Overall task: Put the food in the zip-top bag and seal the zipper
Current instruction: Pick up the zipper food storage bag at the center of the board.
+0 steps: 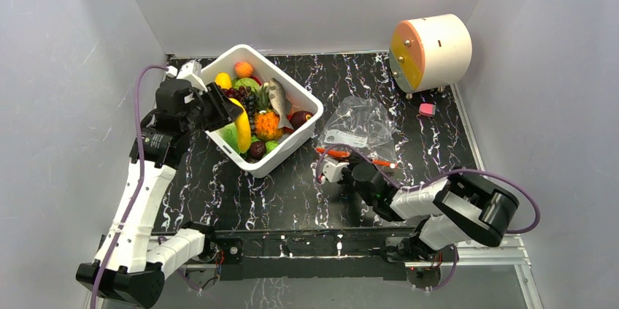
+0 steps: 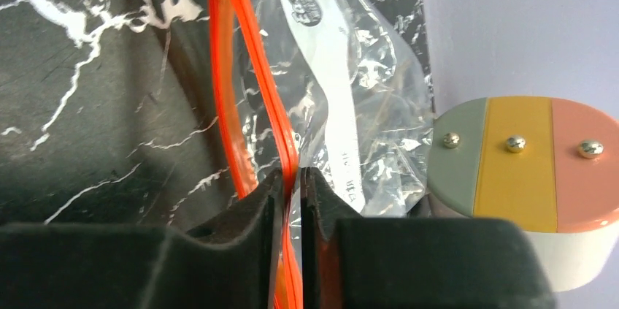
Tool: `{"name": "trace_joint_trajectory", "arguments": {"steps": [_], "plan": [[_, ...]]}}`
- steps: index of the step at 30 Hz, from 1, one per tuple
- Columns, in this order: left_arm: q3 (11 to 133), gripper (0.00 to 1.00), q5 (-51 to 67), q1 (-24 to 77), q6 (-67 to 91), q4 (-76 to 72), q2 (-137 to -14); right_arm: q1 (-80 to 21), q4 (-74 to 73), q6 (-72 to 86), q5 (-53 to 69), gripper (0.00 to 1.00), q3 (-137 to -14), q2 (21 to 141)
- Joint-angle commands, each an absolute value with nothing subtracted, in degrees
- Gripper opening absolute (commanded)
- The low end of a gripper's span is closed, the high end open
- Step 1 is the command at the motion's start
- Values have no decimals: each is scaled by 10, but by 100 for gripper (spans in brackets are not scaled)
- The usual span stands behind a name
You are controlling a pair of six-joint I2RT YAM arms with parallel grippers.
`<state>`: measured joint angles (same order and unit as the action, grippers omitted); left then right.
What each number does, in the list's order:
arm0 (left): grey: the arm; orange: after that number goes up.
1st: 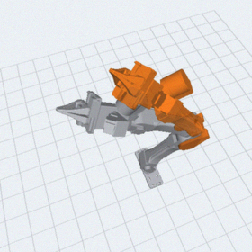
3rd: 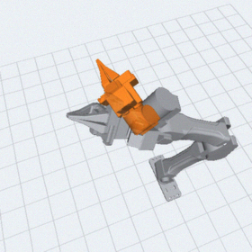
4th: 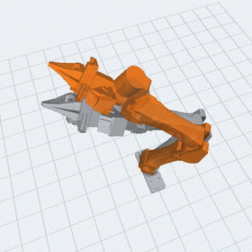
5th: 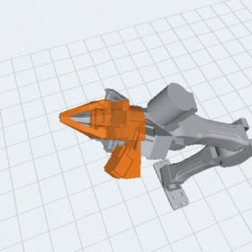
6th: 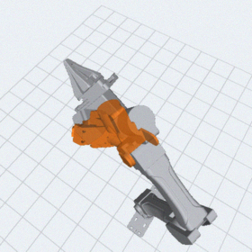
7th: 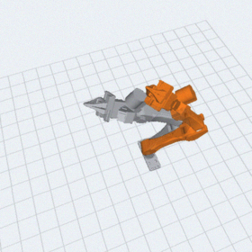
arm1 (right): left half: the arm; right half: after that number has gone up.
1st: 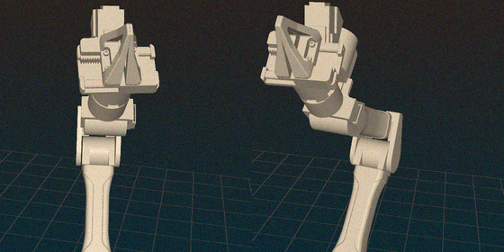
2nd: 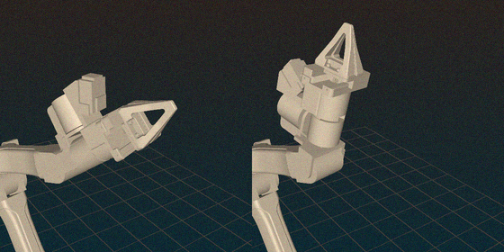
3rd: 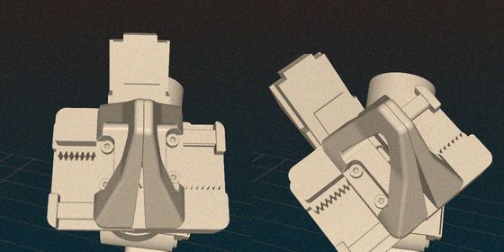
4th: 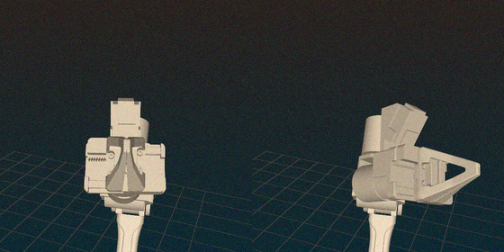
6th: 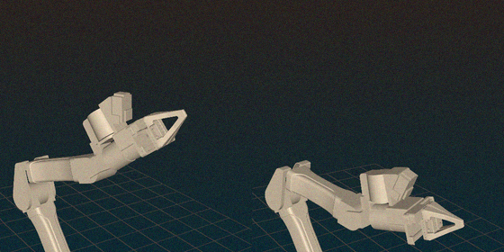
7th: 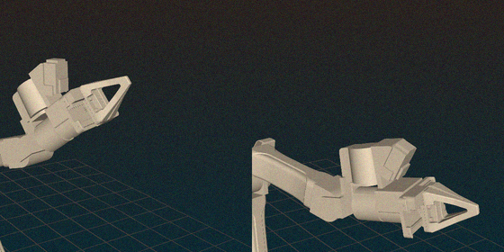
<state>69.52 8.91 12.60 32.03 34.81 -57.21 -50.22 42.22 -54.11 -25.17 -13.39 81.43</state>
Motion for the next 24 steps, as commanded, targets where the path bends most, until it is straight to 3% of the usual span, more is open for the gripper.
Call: {"name": "trace_joint_trajectory", "arguments": {"steps": [1, 2, 6, 12, 24], "plan": [[688, 17, 96, 129, 324, 344, -553, -505, 457, -515, -258, 5, -147, 764], [687, 17, 99, 128, 326, 343, -553, -505, 448, -506, -260, 0, -151, 753], [680, 18, 130, 128, 328, 325, -550, -505, 398, -429, -263, 0, -181, 705], [670, 17, 181, 128, 345, 296, -550, -505, 208, -218, -279, 0, -322, 654], [633, 17, 396, 128, 421, 161, -563, -505, -94, 2, -268, 0, -518, 609]]}}
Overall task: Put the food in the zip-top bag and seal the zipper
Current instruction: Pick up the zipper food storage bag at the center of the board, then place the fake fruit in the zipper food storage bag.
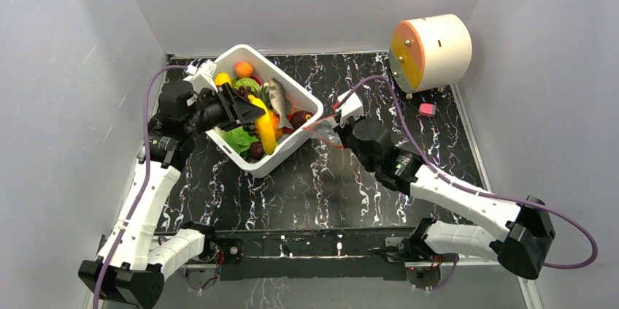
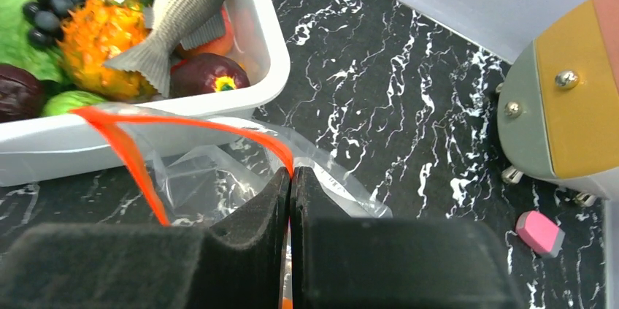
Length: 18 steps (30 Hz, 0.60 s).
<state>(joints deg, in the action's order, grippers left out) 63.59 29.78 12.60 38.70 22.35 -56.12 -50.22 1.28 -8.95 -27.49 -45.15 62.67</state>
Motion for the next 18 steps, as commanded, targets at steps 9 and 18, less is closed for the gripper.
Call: {"name": "trace_joint_trajectory", "arguments": {"steps": [9, 18], "plan": [[583, 16, 499, 129, 535, 13, -588, -505, -297, 169, -291, 0, -628, 619], [535, 14, 505, 133, 599, -66, -614, -505, -315, 331, -224, 0, -667, 628]]}}
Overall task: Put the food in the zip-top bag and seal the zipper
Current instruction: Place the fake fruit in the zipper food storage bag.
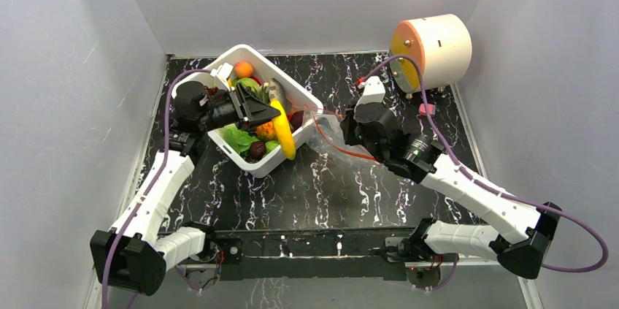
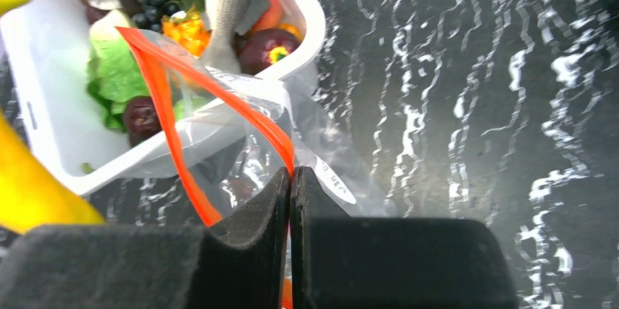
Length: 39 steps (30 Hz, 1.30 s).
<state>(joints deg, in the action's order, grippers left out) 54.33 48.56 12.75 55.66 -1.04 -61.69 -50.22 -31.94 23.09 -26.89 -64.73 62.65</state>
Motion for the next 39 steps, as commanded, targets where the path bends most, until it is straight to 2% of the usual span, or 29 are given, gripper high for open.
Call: {"name": "trace_joint_trajectory", "arguments": {"steps": [1, 11, 18, 24, 28, 31, 39], "plan": [[530, 14, 495, 138, 604, -76, -612, -505, -306, 352, -211, 0, -663, 628], [535, 15, 428, 163, 714, -288, -629, -505, -211, 500, -161, 0, -618, 594], [545, 15, 400, 178, 732, -405, -669, -505, -190, 534, -170, 0, -604, 561], [536, 16, 380, 203, 595, -414, -675, -505, -165, 581, -163, 0, -578, 538], [517, 17, 384, 215, 609, -495, -690, -505, -135, 598, -135, 0, -561, 534], [514, 16, 388, 236, 601, -502, -706, -505, -120, 607, -133, 0, -554, 528], [447, 13, 375, 274, 476, -527, -711, -505, -82, 629, -121, 0, -533, 516]]}}
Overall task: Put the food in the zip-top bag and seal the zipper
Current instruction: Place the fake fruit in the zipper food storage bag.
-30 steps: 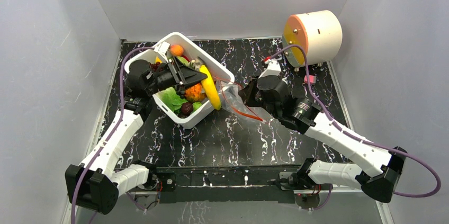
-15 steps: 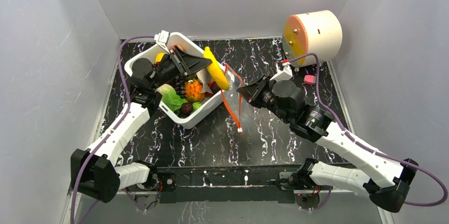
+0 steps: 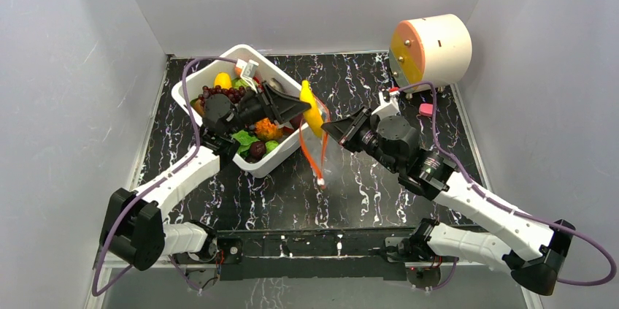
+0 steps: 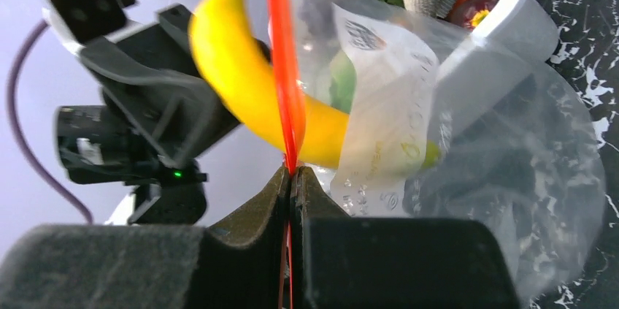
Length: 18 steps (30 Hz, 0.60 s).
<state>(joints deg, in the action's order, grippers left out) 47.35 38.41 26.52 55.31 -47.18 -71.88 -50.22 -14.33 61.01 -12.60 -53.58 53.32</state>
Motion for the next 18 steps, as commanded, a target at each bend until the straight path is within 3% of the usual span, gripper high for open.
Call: {"name": "trace_joint_trajectory", "arguments": {"steps": [1, 10, 18], "plan": [[441, 13, 375, 275, 470, -527, -710, -505, -81, 629, -121, 0, -531, 515], [447, 13, 380, 293, 391, -420, -713, -505, -60, 611, -122, 0, -521, 509], [446, 36, 402, 297, 405, -372, -704, -505, -69, 593, -144, 0, -507, 504]]}}
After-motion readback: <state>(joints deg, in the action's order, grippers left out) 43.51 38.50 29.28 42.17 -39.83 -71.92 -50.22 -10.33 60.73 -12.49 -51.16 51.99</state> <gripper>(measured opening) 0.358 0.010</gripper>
